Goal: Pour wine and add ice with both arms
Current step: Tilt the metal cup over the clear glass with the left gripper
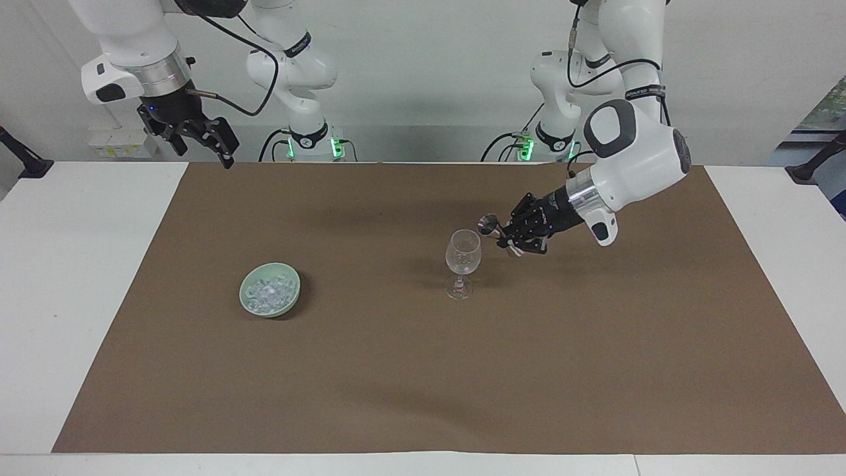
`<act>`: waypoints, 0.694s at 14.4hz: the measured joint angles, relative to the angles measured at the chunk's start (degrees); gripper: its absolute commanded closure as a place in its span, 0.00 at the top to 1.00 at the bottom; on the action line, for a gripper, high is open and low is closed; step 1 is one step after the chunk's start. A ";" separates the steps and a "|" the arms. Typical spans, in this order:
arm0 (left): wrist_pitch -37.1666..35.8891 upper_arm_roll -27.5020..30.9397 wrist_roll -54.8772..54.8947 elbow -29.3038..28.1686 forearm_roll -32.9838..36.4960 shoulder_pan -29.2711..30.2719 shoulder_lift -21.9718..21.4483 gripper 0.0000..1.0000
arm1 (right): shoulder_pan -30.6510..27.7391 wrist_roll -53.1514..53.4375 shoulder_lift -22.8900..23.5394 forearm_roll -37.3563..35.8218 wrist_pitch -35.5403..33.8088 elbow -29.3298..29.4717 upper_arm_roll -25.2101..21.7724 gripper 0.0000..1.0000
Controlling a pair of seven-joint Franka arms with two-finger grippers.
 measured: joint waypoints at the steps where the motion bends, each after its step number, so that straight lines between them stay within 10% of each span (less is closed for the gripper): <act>1: 0.02 0.00 -0.94 0.50 0.98 -0.29 0.08 0.00 | 0.00 0.00 0.00 0.00 0.00 0.00 0.00 1.00; 10: 0.04 -0.04 -6.29 4.51 10.07 -2.70 2.01 0.00 | 0.00 0.00 0.00 0.00 0.00 0.00 0.00 1.00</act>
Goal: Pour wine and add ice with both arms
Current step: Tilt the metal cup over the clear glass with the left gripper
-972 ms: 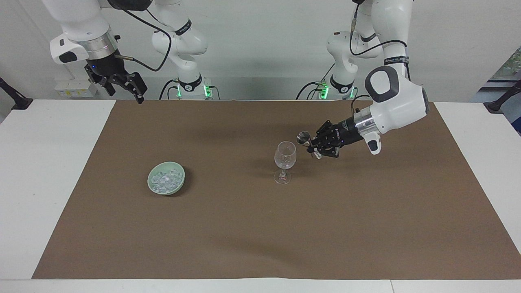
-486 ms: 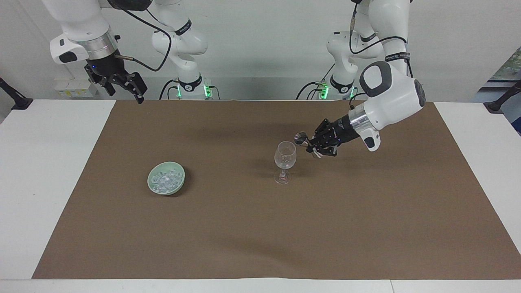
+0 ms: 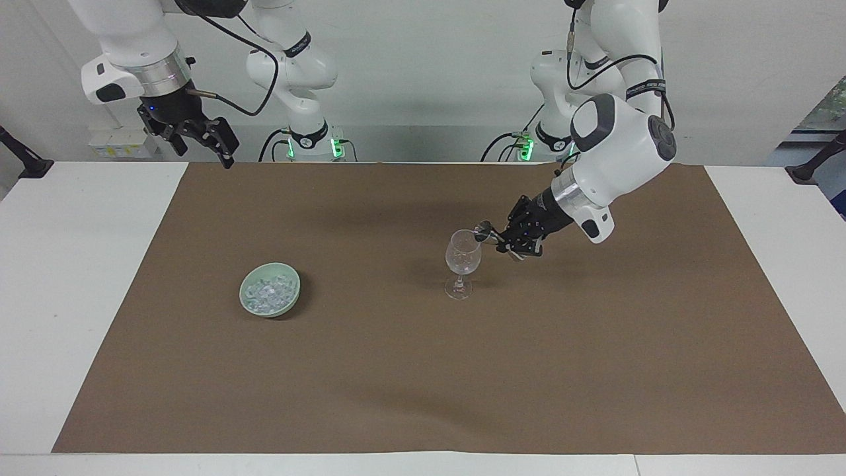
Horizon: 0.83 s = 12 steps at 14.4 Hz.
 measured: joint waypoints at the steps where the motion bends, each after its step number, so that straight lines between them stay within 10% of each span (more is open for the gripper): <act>1: 0.00 -0.04 -0.20 0.07 0.63 -0.28 0.05 0.00 | 0.00 0.00 0.00 0.00 0.00 0.00 0.00 1.00; 12: -0.09 -0.04 -3.19 1.70 8.89 -2.20 0.51 0.00 | 0.00 0.00 0.00 0.00 0.00 0.00 0.00 1.00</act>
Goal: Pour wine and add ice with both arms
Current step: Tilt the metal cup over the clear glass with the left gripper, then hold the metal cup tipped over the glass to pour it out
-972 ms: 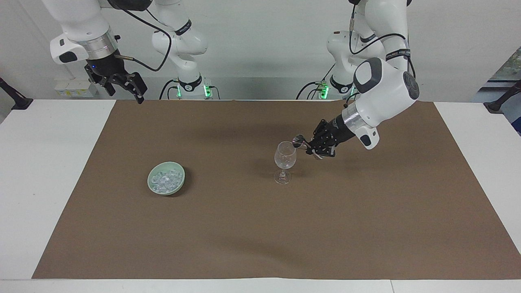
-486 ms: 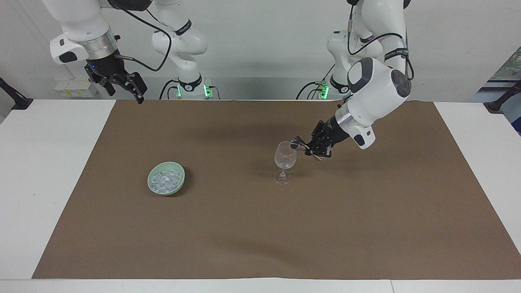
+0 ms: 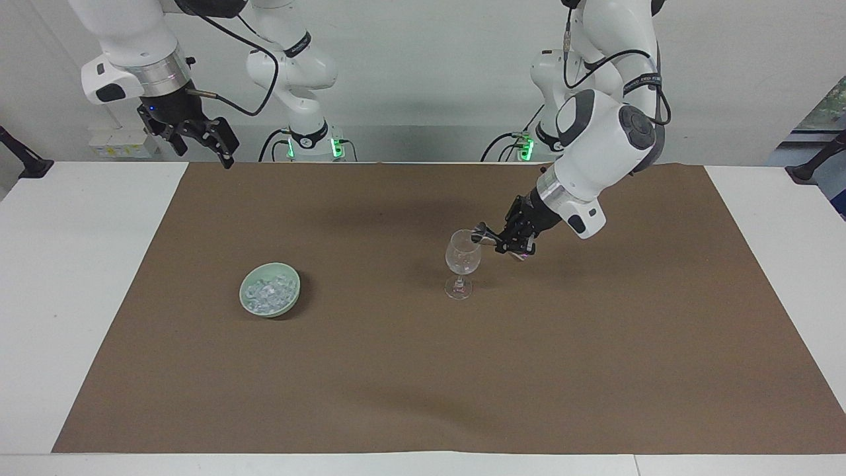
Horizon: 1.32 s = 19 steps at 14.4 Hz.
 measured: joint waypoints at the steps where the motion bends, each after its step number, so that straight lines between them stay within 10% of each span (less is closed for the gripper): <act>1: -0.01 0.00 -0.17 0.17 0.44 -0.04 0.14 0.00 | 0.00 0.00 0.00 0.00 0.00 0.00 0.00 1.00; 19: -0.20 -0.06 -5.89 2.23 10.21 -4.03 1.01 0.00 | 0.00 0.00 0.00 0.00 0.00 0.00 0.00 1.00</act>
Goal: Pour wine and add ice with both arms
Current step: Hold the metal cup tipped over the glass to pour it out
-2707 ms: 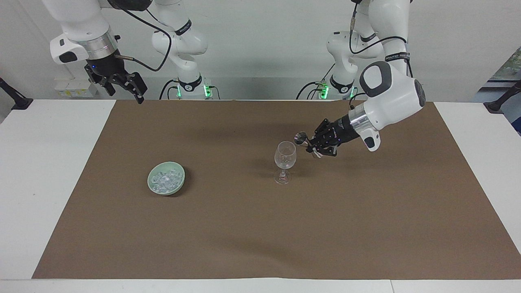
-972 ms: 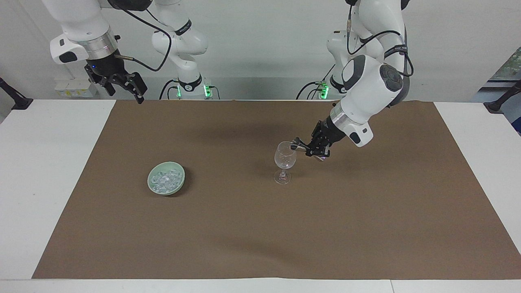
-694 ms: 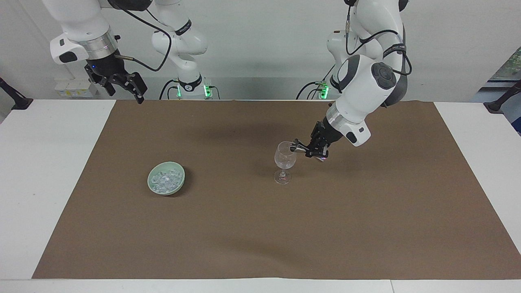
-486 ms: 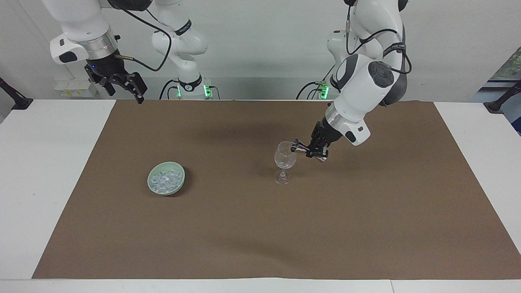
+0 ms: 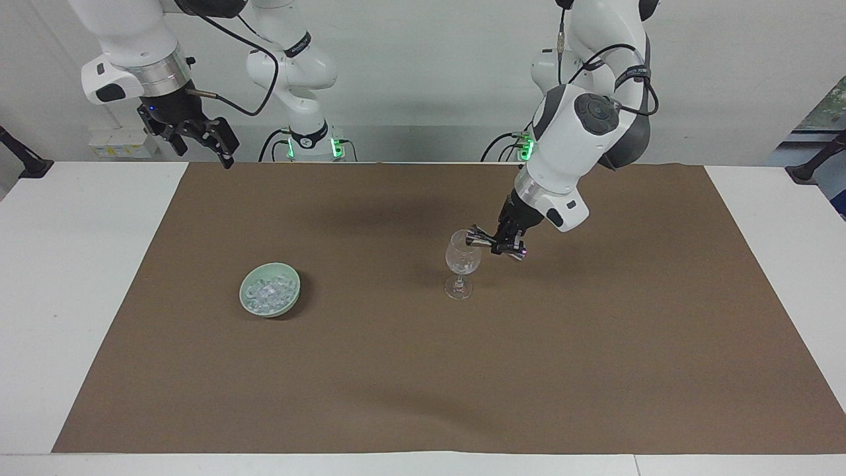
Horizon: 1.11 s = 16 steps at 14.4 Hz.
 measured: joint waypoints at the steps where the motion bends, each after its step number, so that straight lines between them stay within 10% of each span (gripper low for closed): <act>1: -0.08 -0.01 -0.08 0.07 0.26 -0.11 0.03 0.00 | 0.00 0.00 0.00 0.00 0.00 0.00 0.00 1.00; 16: -2.11 0.03 -2.73 1.26 6.27 -1.39 0.05 0.00 | 0.00 0.00 0.00 0.00 0.00 0.00 0.00 1.00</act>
